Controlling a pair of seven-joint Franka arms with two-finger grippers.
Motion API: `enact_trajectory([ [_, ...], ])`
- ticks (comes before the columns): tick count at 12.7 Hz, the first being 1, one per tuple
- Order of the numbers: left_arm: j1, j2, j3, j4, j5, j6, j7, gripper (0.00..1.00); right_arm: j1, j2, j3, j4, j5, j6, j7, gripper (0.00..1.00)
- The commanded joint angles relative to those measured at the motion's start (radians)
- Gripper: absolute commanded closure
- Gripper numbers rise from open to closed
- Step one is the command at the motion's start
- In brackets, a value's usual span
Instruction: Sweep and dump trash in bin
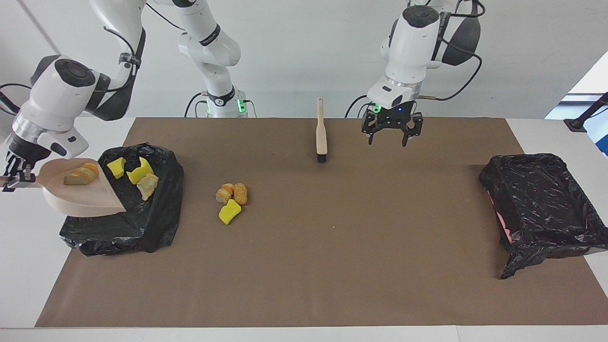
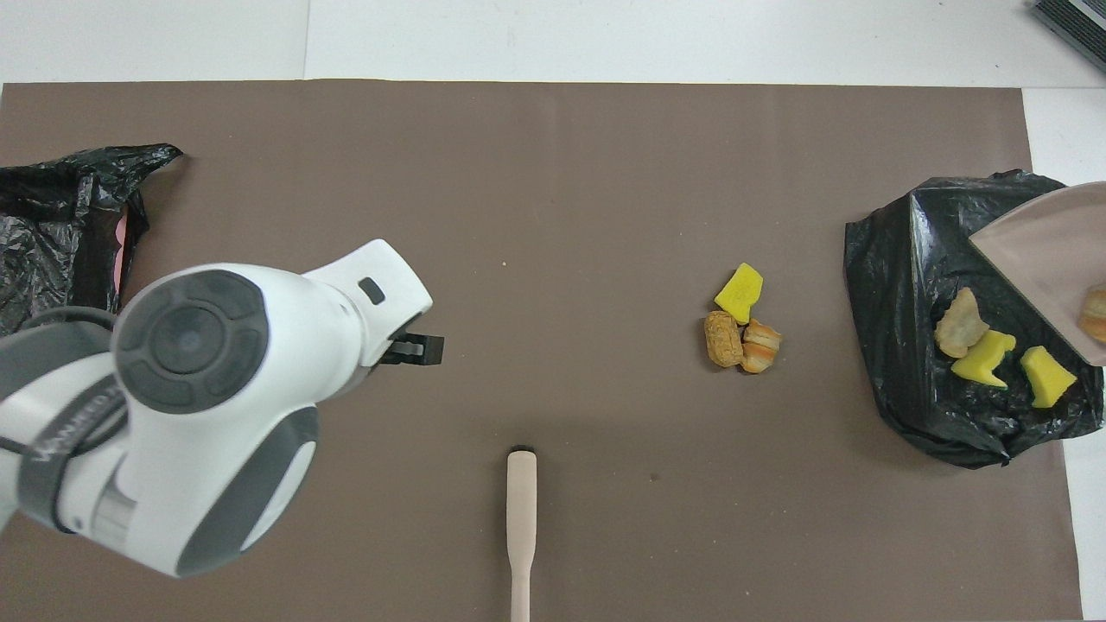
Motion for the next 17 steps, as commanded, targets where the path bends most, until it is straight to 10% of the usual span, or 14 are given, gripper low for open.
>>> enact_trajectory([
  [1, 0.097, 0.010, -0.010, 0.158, 0.010, -0.149, 0.142, 0.00, -0.006, -0.027, 0.004, -0.012, 0.000, -0.030, -0.017, 1.00],
  [5, 0.194, 0.033, -0.006, 0.344, 0.001, -0.331, 0.208, 0.00, -0.002, -0.025, -0.002, -0.010, -0.042, 0.007, -0.050, 1.00],
  [12, 0.304, 0.010, -0.001, 0.340, -0.074, -0.414, 0.296, 0.00, 0.022, -0.093, 0.004, -0.095, -0.418, 0.033, 0.137, 1.00],
  [17, 0.306, 0.010, 0.004, 0.344, -0.063, -0.419, 0.293, 0.00, 0.022, -0.131, 0.010, -0.093, -0.321, 0.004, 0.144, 1.00],
])
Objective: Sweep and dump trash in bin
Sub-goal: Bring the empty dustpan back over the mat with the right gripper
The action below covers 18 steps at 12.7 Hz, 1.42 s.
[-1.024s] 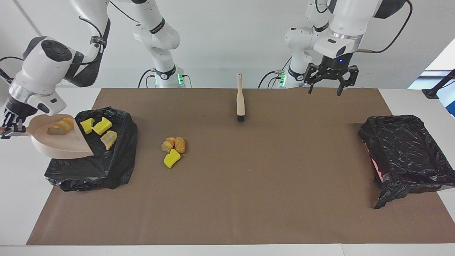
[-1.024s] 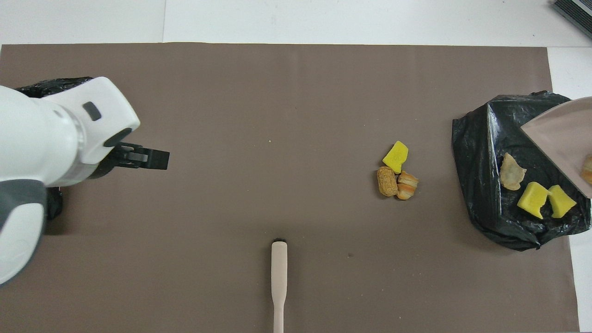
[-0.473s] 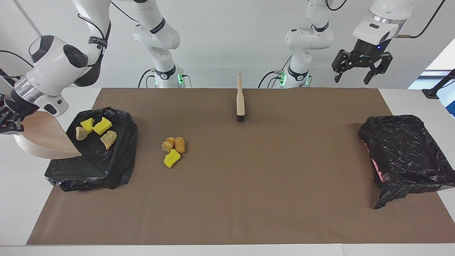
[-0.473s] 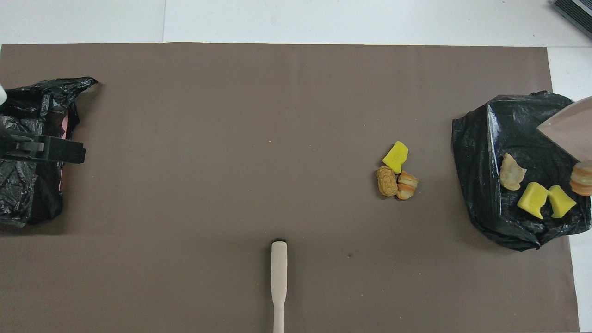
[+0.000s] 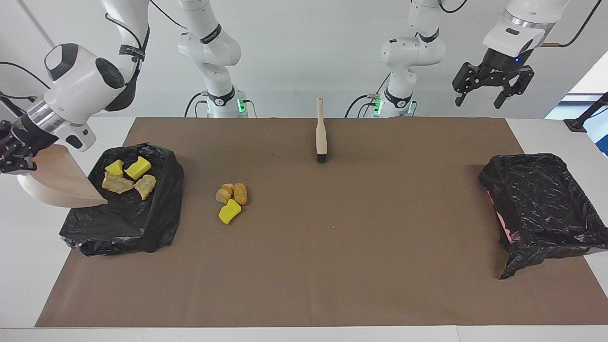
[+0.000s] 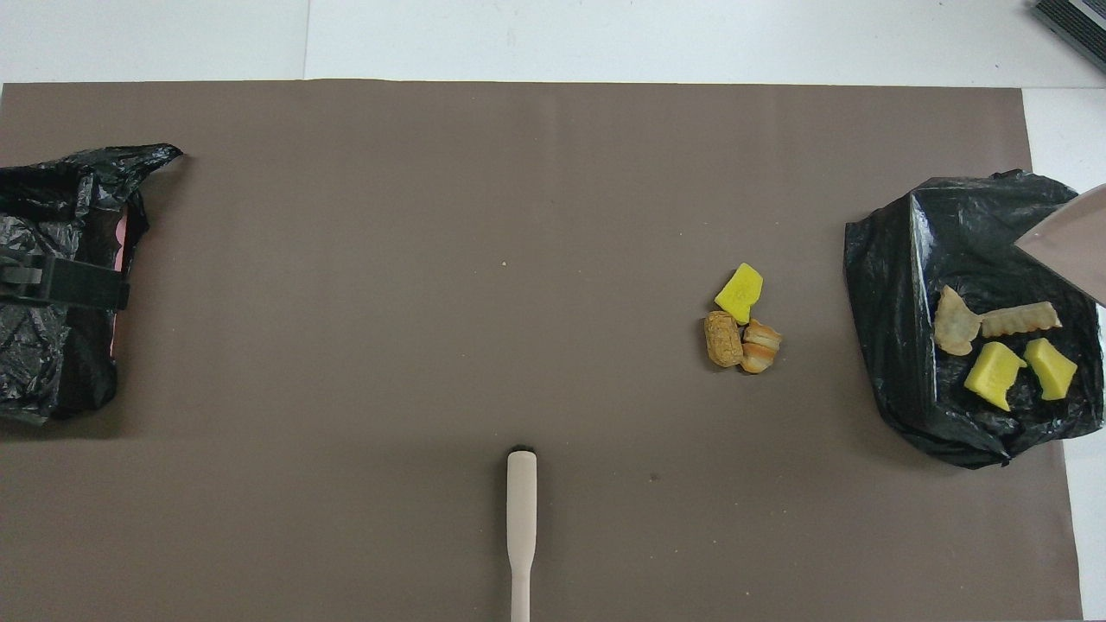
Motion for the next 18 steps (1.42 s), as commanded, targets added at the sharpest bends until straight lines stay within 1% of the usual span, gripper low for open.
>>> enact_trajectory([
  [1, 0.013, -0.003, -0.002, 0.015, -0.002, -0.026, 0.013, 0.00, 0.000, -0.072, 0.007, -0.032, 0.115, -0.049, 0.000, 1.00],
  [2, 0.015, -0.003, 0.001, 0.013, -0.002, -0.026, 0.014, 0.00, 0.017, -0.082, 0.020, -0.027, 0.185, -0.106, -0.009, 1.00],
  [5, 0.013, 0.000, 0.004, 0.018, 0.000, -0.026, 0.014, 0.00, 0.084, -0.108, 0.045, 0.015, 0.420, -0.339, 0.026, 1.00],
  [6, 0.018, -0.002, 0.011, 0.018, -0.002, -0.028, 0.016, 0.00, 0.107, -0.111, 0.050, 0.023, 0.471, -0.411, 0.094, 1.00],
  [7, 0.005, -0.002, 0.042, 0.020, 0.002, -0.046, 0.016, 0.00, 0.135, -0.117, 0.051, 0.023, 0.494, -0.474, 0.177, 1.00],
  [8, -0.005, 0.006, 0.074, 0.021, -0.001, -0.063, 0.017, 0.00, 0.162, -0.125, 0.056, 0.022, 0.540, -0.534, 0.274, 1.00],
  [10, -0.025, 0.007, 0.091, 0.021, 0.002, -0.069, 0.042, 0.00, 0.210, -0.129, 0.057, 0.022, 0.650, -0.635, 0.432, 1.00],
  [11, -0.041, 0.006, 0.115, 0.021, 0.003, -0.069, 0.065, 0.00, 0.238, -0.138, 0.059, 0.022, 0.706, -0.683, 0.534, 1.00],
  [14, -0.090, 0.003, 0.158, 0.020, 0.002, -0.069, 0.070, 0.00, 0.353, -0.136, 0.059, 0.040, 0.847, -0.821, 0.908, 1.00],
  [15, -0.103, 0.000, 0.166, 0.018, 0.000, -0.069, 0.070, 0.00, 0.391, -0.128, 0.059, 0.042, 0.891, -0.839, 1.045, 1.00],
  [16, -0.094, -0.002, 0.163, 0.018, 0.000, -0.069, 0.071, 0.00, 0.420, -0.122, 0.060, 0.042, 0.931, -0.844, 1.178, 1.00],
  [18, -0.091, -0.005, 0.162, 0.012, -0.006, -0.063, 0.071, 0.00, 0.477, -0.068, 0.062, 0.071, 1.016, -0.847, 1.419, 1.00],
])
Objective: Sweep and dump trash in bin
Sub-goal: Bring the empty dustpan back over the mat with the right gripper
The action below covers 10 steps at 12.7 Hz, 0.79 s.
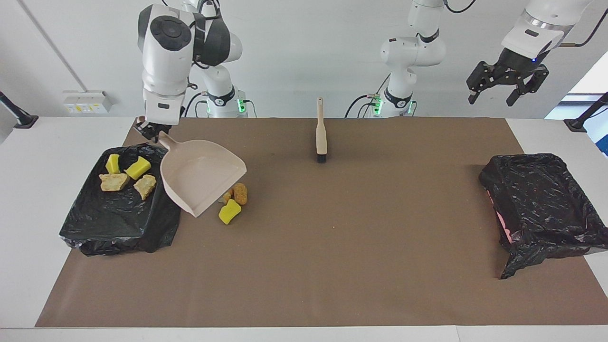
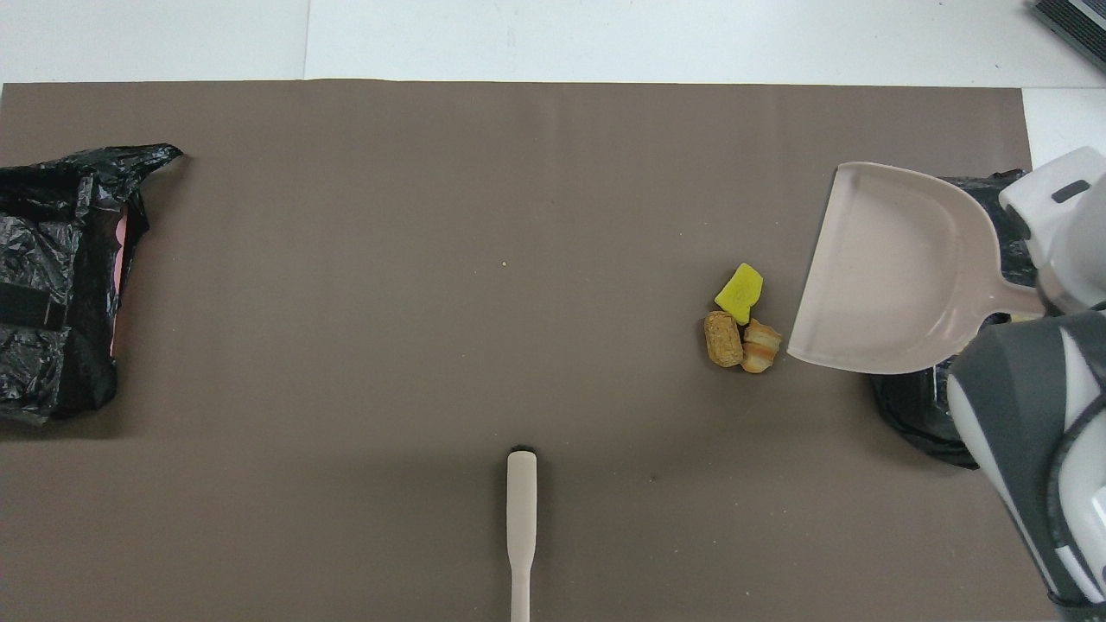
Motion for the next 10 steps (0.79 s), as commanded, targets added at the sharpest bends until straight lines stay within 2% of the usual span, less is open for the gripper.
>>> enact_trajectory([
  [1, -0.018, -0.006, 0.021, 0.011, -0.007, -0.015, 0.011, 0.00, 0.063, 0.093, -0.002, 0.072, 0.111, -0.019, 0.301, 1.00],
  [2, -0.018, -0.008, 0.021, 0.011, -0.004, -0.015, 0.002, 0.00, 0.102, 0.145, -0.002, 0.106, 0.161, -0.017, 0.431, 1.00],
  [5, -0.015, -0.008, 0.023, 0.011, -0.002, -0.020, 0.002, 0.00, 0.164, 0.332, -0.002, 0.314, 0.316, -0.026, 0.827, 1.00],
  [9, -0.025, -0.009, 0.020, 0.007, -0.002, -0.023, -0.001, 0.00, 0.224, 0.601, 0.015, 0.644, 0.462, 0.012, 1.154, 1.00],
  [10, -0.027, -0.012, 0.018, 0.007, -0.002, -0.023, 0.000, 0.00, 0.224, 0.622, 0.028, 0.663, 0.503, 0.064, 1.175, 1.00],
])
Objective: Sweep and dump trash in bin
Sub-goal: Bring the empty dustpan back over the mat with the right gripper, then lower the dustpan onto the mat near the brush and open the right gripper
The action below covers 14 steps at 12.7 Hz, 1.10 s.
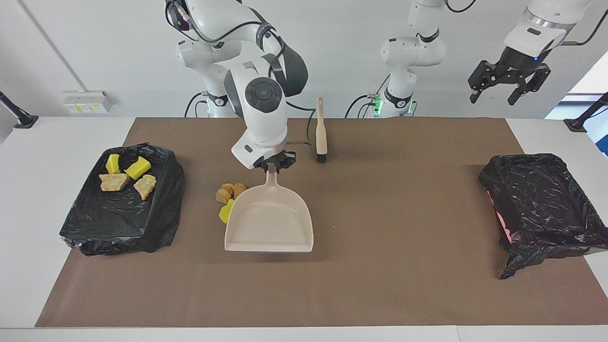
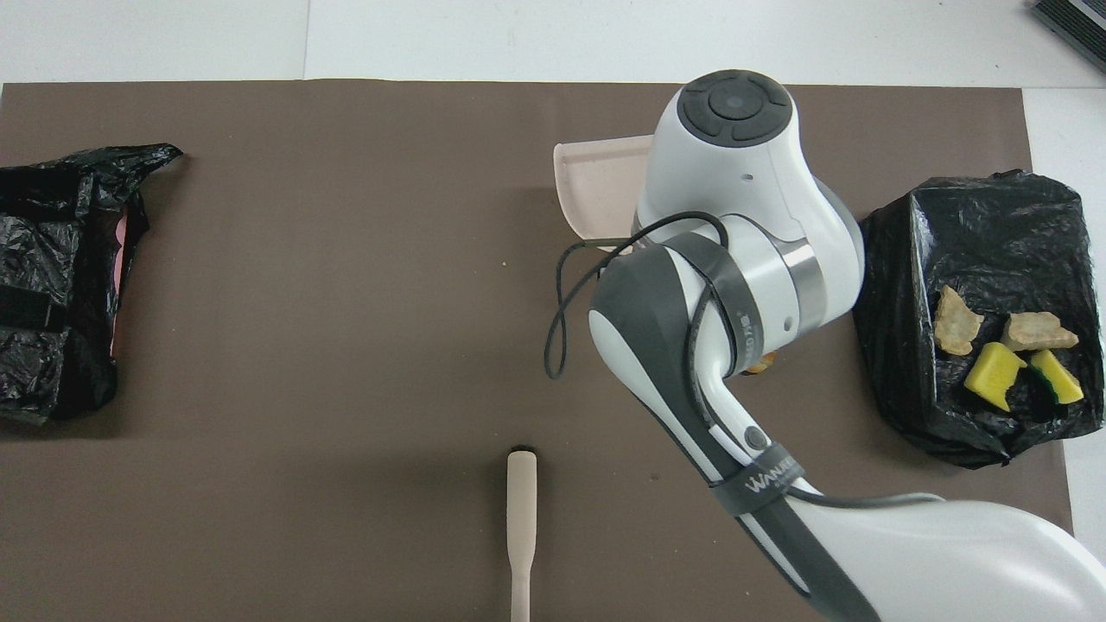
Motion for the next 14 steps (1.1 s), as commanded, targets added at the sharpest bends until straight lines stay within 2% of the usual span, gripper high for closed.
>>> enact_trajectory([
  [1, -0.021, -0.008, 0.012, 0.007, -0.002, -0.020, 0.002, 0.00, -0.005, 0.127, 0.037, 0.167, 0.103, 0.089, 0.081, 1.00],
  [3, -0.021, -0.008, 0.012, 0.007, -0.002, -0.020, 0.003, 0.00, 0.021, 0.176, 0.066, 0.167, 0.116, 0.175, 0.117, 1.00],
  [5, -0.021, -0.008, 0.012, 0.007, -0.002, -0.019, 0.003, 0.00, 0.076, 0.221, 0.060, 0.162, 0.104, 0.206, 0.123, 1.00],
  [8, -0.019, -0.011, 0.012, 0.005, -0.002, -0.028, 0.003, 0.00, 0.093, 0.247, 0.062, 0.156, 0.102, 0.251, 0.124, 1.00],
  [9, -0.019, -0.011, 0.012, 0.005, -0.002, -0.028, 0.003, 0.00, 0.136, 0.261, 0.054, 0.147, 0.082, 0.261, 0.132, 1.00],
  [11, -0.021, -0.010, 0.012, 0.007, -0.002, -0.019, -0.003, 0.00, 0.127, 0.262, 0.060, 0.126, 0.030, 0.265, 0.128, 1.00],
  [14, -0.016, -0.011, 0.012, 0.005, -0.002, -0.029, -0.003, 0.00, 0.119, 0.265, 0.061, 0.100, 0.031, 0.310, 0.118, 1.00],
])
